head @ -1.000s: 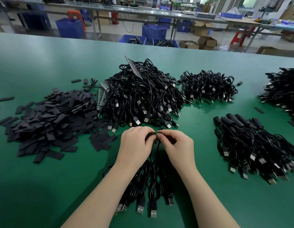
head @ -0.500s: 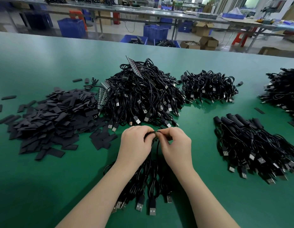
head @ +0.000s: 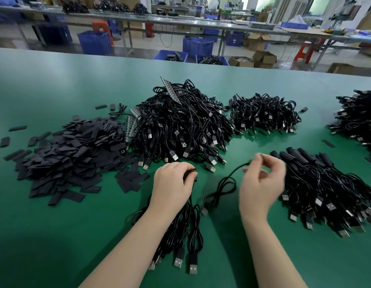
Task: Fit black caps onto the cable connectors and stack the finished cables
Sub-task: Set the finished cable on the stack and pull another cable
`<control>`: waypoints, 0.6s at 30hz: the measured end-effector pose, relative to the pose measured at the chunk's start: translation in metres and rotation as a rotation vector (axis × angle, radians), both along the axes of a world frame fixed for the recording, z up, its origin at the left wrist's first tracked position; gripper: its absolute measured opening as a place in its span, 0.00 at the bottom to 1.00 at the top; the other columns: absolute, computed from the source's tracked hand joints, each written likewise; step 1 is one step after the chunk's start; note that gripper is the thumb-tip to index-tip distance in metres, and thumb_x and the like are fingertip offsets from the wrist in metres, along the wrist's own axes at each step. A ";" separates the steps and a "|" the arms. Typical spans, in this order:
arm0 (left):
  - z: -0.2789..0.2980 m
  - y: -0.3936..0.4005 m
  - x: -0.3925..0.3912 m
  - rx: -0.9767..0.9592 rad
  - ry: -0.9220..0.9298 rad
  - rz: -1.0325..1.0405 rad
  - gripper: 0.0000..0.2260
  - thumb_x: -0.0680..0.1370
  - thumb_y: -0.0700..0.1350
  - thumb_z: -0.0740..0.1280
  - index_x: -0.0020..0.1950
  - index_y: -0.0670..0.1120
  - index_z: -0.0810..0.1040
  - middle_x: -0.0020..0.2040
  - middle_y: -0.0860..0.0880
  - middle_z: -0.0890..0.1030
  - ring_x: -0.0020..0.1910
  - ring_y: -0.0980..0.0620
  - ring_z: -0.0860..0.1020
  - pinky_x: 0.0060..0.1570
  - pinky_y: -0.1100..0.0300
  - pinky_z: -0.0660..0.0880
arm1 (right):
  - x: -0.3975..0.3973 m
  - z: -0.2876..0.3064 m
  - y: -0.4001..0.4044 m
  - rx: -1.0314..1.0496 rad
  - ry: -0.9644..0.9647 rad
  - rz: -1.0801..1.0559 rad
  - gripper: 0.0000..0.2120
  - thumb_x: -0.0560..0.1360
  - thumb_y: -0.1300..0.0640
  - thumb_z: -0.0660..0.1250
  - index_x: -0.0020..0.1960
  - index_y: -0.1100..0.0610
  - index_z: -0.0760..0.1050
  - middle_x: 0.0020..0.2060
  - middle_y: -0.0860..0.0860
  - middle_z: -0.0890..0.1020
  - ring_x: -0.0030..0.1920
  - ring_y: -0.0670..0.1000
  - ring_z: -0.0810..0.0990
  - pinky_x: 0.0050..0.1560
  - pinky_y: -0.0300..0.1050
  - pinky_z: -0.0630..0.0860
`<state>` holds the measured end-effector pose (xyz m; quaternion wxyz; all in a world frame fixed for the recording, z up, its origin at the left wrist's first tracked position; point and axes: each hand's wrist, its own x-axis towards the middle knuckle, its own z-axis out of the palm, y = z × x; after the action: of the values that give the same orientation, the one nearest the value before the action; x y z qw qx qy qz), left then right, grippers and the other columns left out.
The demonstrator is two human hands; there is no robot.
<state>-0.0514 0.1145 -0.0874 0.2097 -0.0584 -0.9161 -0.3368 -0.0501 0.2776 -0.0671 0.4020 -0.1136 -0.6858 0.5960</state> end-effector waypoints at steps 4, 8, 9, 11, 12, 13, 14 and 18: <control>0.000 0.000 0.000 -0.017 -0.021 0.021 0.17 0.79 0.51 0.66 0.68 0.53 0.76 0.63 0.56 0.78 0.66 0.55 0.72 0.69 0.55 0.60 | 0.004 0.025 0.007 -0.049 0.162 0.050 0.07 0.82 0.56 0.61 0.50 0.44 0.69 0.43 0.37 0.78 0.36 0.49 0.84 0.36 0.36 0.75; 0.010 0.000 0.008 0.032 0.199 0.020 0.21 0.80 0.56 0.58 0.70 0.49 0.73 0.66 0.53 0.75 0.68 0.53 0.69 0.69 0.51 0.63 | 0.011 0.051 -0.016 0.032 0.219 0.270 0.09 0.81 0.58 0.63 0.49 0.43 0.72 0.43 0.40 0.78 0.36 0.50 0.84 0.36 0.38 0.77; 0.011 0.000 0.009 0.041 0.275 0.010 0.22 0.81 0.55 0.58 0.70 0.46 0.73 0.67 0.50 0.74 0.69 0.51 0.69 0.69 0.50 0.63 | 0.012 0.058 -0.025 0.061 0.214 0.335 0.09 0.81 0.58 0.63 0.49 0.43 0.72 0.43 0.40 0.78 0.35 0.51 0.84 0.36 0.39 0.78; 0.013 0.002 0.012 0.027 0.425 0.008 0.22 0.81 0.55 0.59 0.70 0.43 0.72 0.68 0.45 0.73 0.71 0.46 0.68 0.70 0.50 0.62 | 0.012 0.069 -0.043 0.069 0.180 0.476 0.09 0.81 0.59 0.63 0.48 0.45 0.73 0.42 0.40 0.79 0.37 0.51 0.84 0.38 0.40 0.78; 0.014 0.003 0.012 -0.004 0.499 0.026 0.22 0.81 0.54 0.60 0.70 0.42 0.71 0.69 0.43 0.72 0.71 0.44 0.67 0.70 0.49 0.62 | 0.012 0.073 -0.051 0.005 0.153 0.550 0.09 0.81 0.60 0.64 0.47 0.45 0.73 0.41 0.41 0.79 0.38 0.52 0.85 0.40 0.39 0.79; 0.014 0.004 0.013 -0.057 0.568 0.065 0.22 0.81 0.55 0.61 0.70 0.43 0.69 0.69 0.42 0.72 0.71 0.43 0.67 0.68 0.47 0.63 | 0.011 0.076 -0.058 -0.114 0.119 0.620 0.09 0.81 0.60 0.64 0.46 0.46 0.74 0.40 0.41 0.79 0.39 0.52 0.86 0.41 0.39 0.79; 0.014 0.005 0.013 -0.124 0.618 0.130 0.23 0.80 0.55 0.62 0.71 0.44 0.68 0.69 0.43 0.71 0.70 0.43 0.68 0.65 0.44 0.66 | 0.010 0.077 -0.062 -0.265 0.078 0.674 0.08 0.81 0.60 0.64 0.46 0.48 0.74 0.39 0.42 0.79 0.39 0.53 0.86 0.41 0.39 0.79; 0.013 0.003 0.014 -0.311 0.676 0.296 0.24 0.78 0.54 0.67 0.72 0.48 0.67 0.70 0.46 0.71 0.67 0.46 0.70 0.58 0.45 0.67 | 0.005 0.058 -0.059 -0.594 -0.201 0.658 0.04 0.79 0.61 0.67 0.49 0.53 0.75 0.34 0.45 0.83 0.38 0.51 0.85 0.34 0.39 0.78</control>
<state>-0.0379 0.1180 -0.0749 0.5344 -0.0643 -0.8339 -0.1222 -0.0454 0.2190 -0.0091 0.0723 -0.0574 -0.5202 0.8490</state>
